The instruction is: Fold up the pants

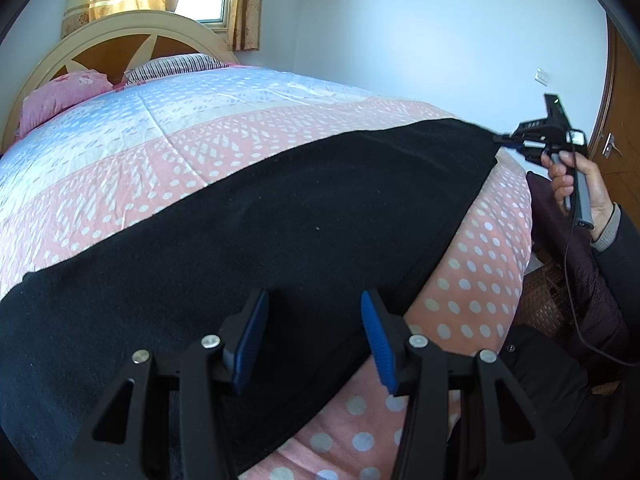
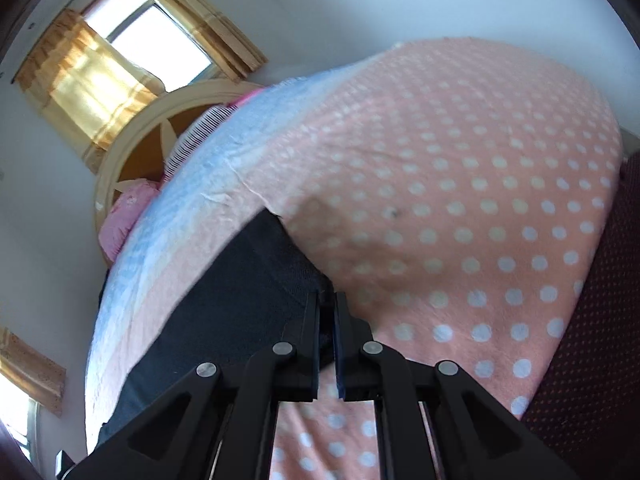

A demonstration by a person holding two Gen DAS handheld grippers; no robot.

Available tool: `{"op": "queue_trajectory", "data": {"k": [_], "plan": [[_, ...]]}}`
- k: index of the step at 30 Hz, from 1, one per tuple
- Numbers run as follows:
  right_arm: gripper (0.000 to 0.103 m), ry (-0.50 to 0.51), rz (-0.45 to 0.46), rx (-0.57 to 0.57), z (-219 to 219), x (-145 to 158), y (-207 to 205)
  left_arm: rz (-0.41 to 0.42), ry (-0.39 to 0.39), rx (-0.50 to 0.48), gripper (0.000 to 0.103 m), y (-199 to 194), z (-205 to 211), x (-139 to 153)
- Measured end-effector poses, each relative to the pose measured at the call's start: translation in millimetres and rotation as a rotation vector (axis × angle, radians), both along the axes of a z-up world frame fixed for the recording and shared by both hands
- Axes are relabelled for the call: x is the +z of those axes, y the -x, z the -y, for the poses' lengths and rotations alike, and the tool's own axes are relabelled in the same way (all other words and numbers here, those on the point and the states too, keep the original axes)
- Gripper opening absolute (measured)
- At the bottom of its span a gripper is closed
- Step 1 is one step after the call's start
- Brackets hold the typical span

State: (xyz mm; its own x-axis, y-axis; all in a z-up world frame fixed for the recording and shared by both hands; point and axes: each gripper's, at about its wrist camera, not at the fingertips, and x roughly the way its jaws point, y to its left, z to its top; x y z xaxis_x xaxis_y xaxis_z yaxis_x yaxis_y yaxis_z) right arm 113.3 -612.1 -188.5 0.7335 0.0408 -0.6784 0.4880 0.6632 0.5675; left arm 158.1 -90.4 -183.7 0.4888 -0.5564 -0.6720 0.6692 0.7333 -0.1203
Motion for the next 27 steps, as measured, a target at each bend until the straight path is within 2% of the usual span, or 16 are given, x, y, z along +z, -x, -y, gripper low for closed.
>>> {"op": "queue_trajectory", "data": {"k": [6,7,8,9,11,13,16,17,20,22,24,26,27], "plan": [[0.007,0.058,-0.041,0.046,-8,0,-7,-0.001,0.010,-0.002,0.052,0,-3,0],[0.011,0.052,-0.037,0.038,-7,0,-6,-0.001,0.011,-0.002,0.052,0,-3,0],[0.023,0.055,-0.041,0.023,-5,3,-4,-0.002,0.012,-0.003,0.052,0,-3,0],[0.028,0.081,-0.045,-0.008,-4,7,0,-0.003,0.014,-0.003,0.052,0,-3,0],[0.030,0.147,-0.032,-0.056,-11,20,7,-0.002,0.016,-0.002,0.052,-1,-4,0],[0.030,0.209,0.009,-0.047,-23,38,13,-0.001,0.017,-0.002,0.052,0,-4,0],[0.031,0.239,0.096,0.071,-56,57,7,0.001,0.021,-0.001,0.052,0,-3,0],[0.035,0.247,0.104,0.122,-68,59,2,0.001,0.022,-0.001,0.053,0,-3,0],[0.036,0.258,0.112,0.305,-112,54,-17,0.004,0.027,0.003,0.055,0,-5,1],[0.036,0.264,0.057,0.407,-138,39,-31,0.011,0.032,0.018,0.059,0,-6,2],[0.036,0.243,-0.055,0.475,-151,17,-42,0.019,0.041,0.042,0.068,1,-9,3],[0.036,0.300,-0.051,0.478,-158,19,-39,0.014,0.051,0.072,0.076,-2,-12,4],[0.036,0.309,-0.066,0.478,-159,23,-40,0.009,0.054,0.090,0.077,-3,-13,4]]}}
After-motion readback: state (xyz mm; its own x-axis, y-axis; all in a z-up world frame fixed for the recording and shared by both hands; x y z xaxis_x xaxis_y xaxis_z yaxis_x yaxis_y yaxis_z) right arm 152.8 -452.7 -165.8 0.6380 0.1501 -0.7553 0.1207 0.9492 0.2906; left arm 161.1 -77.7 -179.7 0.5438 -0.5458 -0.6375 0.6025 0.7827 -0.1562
